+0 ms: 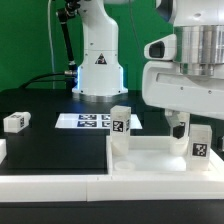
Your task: Assemble square table
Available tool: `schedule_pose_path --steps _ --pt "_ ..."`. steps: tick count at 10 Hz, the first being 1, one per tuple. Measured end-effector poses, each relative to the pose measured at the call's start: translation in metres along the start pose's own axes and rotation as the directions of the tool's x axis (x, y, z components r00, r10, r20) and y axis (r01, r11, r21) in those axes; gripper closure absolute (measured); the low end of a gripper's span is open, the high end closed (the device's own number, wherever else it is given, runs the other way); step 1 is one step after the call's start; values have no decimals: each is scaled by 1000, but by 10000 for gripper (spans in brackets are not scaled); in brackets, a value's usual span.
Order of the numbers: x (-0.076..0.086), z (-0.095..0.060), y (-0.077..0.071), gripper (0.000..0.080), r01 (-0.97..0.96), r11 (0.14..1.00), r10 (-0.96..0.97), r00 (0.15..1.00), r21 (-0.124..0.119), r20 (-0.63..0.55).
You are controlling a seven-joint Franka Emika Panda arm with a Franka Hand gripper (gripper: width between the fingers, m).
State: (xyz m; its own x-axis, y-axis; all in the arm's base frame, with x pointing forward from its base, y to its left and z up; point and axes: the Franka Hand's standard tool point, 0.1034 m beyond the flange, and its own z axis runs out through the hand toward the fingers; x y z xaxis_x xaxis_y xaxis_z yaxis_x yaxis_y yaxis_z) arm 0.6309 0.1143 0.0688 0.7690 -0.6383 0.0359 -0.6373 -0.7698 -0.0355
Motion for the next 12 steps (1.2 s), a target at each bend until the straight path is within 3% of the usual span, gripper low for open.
schedule_pose_path --steps 2,4,5,6,12 --pt "-2 1 -2 150 203 979 -203 979 -15 -10" --pt "-2 1 -2 160 173 985 -173 985 -14 -10" --pt "-2 1 -2 347 160 987 -160 987 -14 -10" --pt "-1 1 -1 470 128 992 -128 992 -15 -12" --pt "10 0 15 469 -56 997 55 998 -45 -16"
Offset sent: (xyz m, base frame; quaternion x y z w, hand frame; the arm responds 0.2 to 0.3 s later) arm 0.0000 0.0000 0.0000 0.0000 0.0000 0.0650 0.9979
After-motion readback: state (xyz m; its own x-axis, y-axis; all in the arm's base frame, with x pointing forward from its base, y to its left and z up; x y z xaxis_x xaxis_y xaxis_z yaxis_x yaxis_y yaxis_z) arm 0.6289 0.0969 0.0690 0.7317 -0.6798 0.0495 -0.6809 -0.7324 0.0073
